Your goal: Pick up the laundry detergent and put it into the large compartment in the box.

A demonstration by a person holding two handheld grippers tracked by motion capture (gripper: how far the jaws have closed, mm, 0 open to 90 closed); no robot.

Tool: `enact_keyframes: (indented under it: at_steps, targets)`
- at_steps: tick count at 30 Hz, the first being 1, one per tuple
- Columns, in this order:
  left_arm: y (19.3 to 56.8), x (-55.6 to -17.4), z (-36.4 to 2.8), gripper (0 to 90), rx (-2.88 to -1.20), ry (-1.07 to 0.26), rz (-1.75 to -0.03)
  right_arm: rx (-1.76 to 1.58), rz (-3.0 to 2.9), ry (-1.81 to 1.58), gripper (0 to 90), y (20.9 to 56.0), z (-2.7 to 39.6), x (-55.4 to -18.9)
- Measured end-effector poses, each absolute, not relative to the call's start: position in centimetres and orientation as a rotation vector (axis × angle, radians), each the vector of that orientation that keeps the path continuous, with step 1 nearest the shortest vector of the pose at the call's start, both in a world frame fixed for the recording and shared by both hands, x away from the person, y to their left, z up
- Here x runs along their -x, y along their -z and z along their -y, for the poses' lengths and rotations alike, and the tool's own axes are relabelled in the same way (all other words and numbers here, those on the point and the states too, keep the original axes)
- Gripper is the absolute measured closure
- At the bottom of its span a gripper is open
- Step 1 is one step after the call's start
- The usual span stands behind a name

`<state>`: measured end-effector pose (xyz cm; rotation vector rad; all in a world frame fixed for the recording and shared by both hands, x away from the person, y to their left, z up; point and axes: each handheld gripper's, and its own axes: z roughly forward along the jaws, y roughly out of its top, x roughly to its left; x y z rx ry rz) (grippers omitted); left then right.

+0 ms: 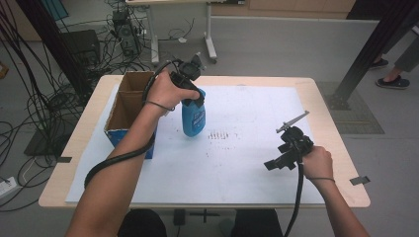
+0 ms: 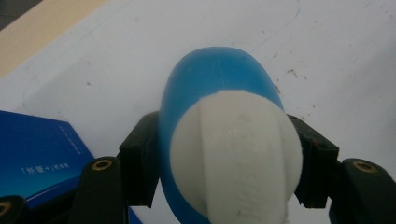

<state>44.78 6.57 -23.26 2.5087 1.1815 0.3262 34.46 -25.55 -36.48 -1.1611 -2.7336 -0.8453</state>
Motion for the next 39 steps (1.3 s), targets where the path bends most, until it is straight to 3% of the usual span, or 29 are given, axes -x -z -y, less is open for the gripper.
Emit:
enact_keyframes:
  at_steps: [39]
  targets:
    - [8.0, -40.2, -4.9, 37.6, -2.415, -0.413, -1.098, 1.091, 2.795, 0.844, 3.4, 33.7, 24.0, -34.3]
